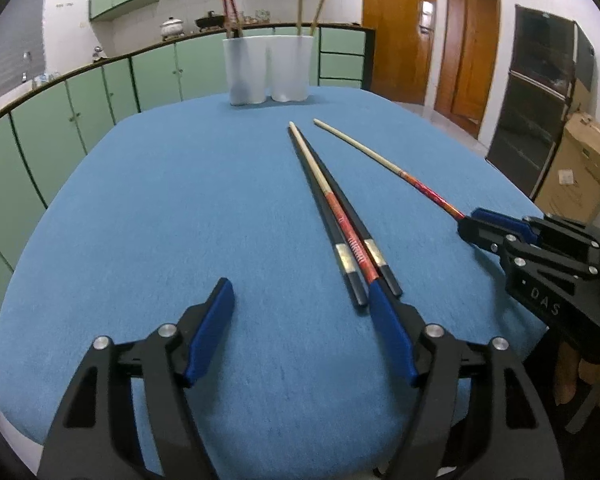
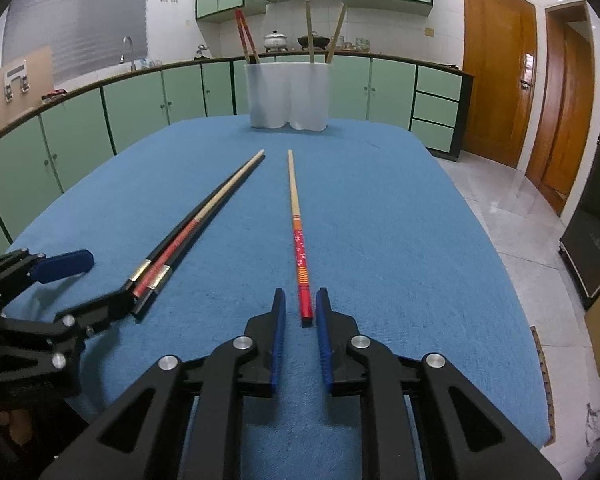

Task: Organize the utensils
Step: 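Grasp a black chopstick with the left tool while the right tool grasps a red-patterned one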

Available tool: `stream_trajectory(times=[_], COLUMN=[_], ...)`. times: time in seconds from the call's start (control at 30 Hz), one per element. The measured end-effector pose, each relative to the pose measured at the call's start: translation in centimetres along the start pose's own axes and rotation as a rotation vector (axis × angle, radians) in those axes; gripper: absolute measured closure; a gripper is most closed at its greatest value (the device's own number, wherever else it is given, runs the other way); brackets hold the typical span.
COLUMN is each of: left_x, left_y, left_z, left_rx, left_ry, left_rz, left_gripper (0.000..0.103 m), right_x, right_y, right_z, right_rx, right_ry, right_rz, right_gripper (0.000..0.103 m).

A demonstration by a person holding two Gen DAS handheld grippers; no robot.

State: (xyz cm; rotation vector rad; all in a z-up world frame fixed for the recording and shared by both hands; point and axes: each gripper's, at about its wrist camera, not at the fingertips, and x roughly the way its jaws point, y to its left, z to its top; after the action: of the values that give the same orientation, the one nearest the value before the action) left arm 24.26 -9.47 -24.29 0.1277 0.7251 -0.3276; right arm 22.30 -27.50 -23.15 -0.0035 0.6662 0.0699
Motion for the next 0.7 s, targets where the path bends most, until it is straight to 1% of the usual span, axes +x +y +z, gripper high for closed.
stream_trajectory(times=[0.07, 0.1, 0.17, 0.2, 0.23, 0.27, 0.37, 0.43, 0.5, 0.6, 0.7], left_x=[-0.1, -0.1, -0.2, -0.2, -0.2, -0.2, -0.5, -0.7, -1.0, -1.3, -1.2], left_y=[0.4, 0.7, 1.2, 1.4, 1.6, 1.7, 2.2, 2.7, 3.1, 3.5, 3.9], left_z=[0.0, 0.0, 0.1, 0.1, 0.1, 0.1, -0.1, -0.2, -0.4, -0.4, -0.2], left_rx=[-0.016, -0.036, -0.059, -0.071, -0.078, -0.086, -0.122, -0.141, -0.155, -0.159, -0.122], left_ry=[-0.014, -0.022, -0.033, -0.037, -0.04, -0.045, -0.057, -0.056, -0.05, -0.035, -0.023], left_rz=[0.024, 0.034, 0.062, 0.081, 0.098, 0.13, 0.173, 0.196, 0.223, 0.213, 0.177], left_gripper=[0.057, 0.061, 0.08, 0.083, 0.091, 0.093, 0.093, 0.093, 0.093, 0.091, 0.086], right_x=[0.0, 0.0, 0.1, 0.1, 0.0, 0.0, -0.3, -0.4, -0.7, -0.9, -1.1], right_y=[0.1, 0.2, 0.3, 0.4, 0.5, 0.6, 0.6, 0.1, -0.1, 0.3, 0.6], right_z=[0.1, 0.1, 0.0, 0.0, -0.1, -0.1, -0.3, -0.4, -0.6, -0.8, -0.9], right_rx=[0.0, -0.001, 0.002, 0.003, 0.005, 0.013, 0.028, 0.059, 0.06, 0.042, 0.013], right_ry=[0.0, -0.001, -0.005, -0.007, -0.009, -0.011, -0.014, -0.008, -0.006, -0.008, -0.014], right_rz=[-0.011, -0.02, -0.042, -0.053, -0.07, -0.09, -0.151, -0.163, -0.164, -0.121, -0.092], right_gripper=[0.088, 0.09, 0.094, 0.095, 0.096, 0.096, 0.096, 0.096, 0.096, 0.096, 0.096])
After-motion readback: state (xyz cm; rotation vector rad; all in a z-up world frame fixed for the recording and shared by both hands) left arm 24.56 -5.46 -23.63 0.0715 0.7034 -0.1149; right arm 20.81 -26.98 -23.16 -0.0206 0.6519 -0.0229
